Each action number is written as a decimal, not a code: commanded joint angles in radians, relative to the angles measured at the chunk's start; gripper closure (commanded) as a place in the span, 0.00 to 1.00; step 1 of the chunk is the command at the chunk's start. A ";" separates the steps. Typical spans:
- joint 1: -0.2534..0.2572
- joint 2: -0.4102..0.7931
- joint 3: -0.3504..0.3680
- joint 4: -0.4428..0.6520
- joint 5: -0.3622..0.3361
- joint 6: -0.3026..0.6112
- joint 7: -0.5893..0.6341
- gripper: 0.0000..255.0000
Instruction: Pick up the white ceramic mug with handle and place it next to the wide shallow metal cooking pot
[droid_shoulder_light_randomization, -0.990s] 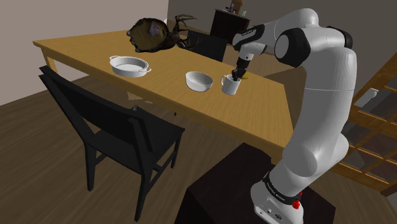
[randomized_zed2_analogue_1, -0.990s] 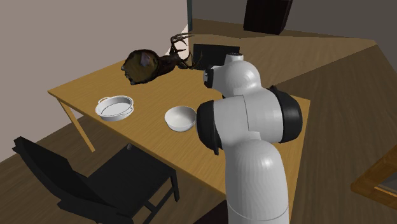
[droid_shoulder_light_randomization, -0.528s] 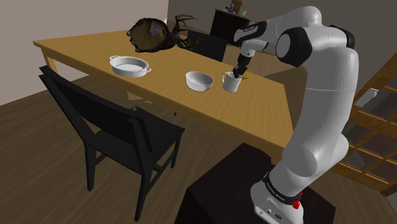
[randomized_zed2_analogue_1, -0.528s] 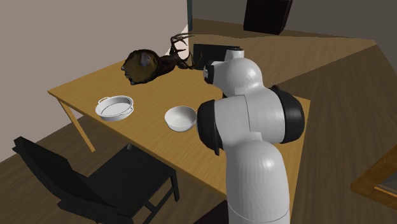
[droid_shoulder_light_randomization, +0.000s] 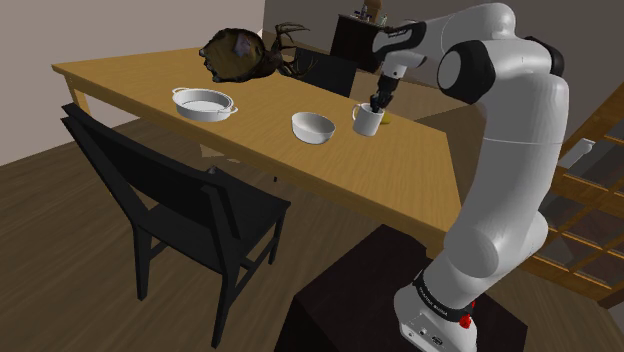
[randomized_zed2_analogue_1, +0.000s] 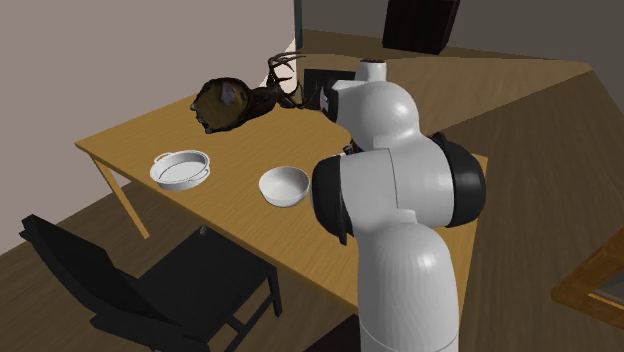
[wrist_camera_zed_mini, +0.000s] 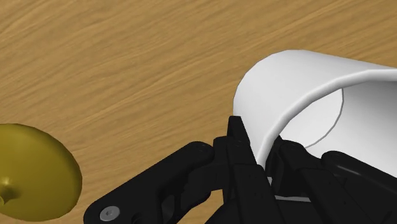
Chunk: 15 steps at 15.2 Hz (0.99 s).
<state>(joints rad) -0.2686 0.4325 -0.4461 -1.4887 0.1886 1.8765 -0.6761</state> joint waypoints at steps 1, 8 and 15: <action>0.000 -0.008 -0.002 0.014 -0.004 -0.021 0.002 1.00; -0.007 -0.015 -0.006 0.099 -0.009 -0.112 0.008 1.00; -0.020 -0.007 -0.008 0.206 -0.008 -0.210 0.011 1.00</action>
<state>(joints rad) -0.2871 0.4253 -0.4535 -1.2983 0.1807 1.6816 -0.6657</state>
